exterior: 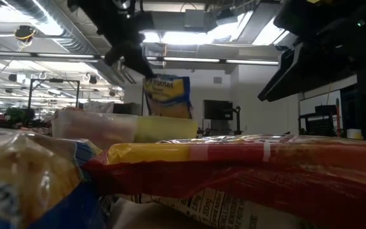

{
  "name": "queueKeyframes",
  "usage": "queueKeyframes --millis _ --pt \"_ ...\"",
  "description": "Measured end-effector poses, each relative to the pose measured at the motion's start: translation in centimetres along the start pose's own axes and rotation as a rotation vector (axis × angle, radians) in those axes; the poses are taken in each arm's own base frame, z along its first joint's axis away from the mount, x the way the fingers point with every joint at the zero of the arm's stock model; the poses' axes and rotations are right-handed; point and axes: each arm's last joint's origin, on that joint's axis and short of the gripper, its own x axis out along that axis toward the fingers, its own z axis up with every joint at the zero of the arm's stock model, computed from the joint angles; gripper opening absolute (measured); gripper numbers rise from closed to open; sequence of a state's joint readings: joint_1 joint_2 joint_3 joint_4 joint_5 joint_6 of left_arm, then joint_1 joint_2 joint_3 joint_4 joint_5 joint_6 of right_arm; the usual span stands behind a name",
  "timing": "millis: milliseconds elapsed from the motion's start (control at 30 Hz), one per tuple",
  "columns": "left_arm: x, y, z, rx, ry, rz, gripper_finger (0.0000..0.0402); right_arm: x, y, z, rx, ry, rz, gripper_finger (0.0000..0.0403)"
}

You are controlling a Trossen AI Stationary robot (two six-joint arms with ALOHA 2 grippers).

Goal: Sort Maruchan noodles
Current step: Put the top blue noodle pack into the yellow bin

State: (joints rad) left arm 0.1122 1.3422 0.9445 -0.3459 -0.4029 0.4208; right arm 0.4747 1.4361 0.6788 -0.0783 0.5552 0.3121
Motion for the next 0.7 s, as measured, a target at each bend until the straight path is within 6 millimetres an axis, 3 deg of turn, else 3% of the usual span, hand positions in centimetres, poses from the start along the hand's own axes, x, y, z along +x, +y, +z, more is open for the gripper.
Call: queueKeyframes --millis 467,700 --pt "0.9 -2.2 -2.2 -0.004 0.040 -0.088 0.0002 0.0 0.1 -0.1 -0.005 0.011 0.011 0.0207" --pt "1.1 -2.6 -4.1 0.083 0.183 -0.144 0.0045 0.0 0.1 -0.1 -0.005 0.020 0.040 0.0207"
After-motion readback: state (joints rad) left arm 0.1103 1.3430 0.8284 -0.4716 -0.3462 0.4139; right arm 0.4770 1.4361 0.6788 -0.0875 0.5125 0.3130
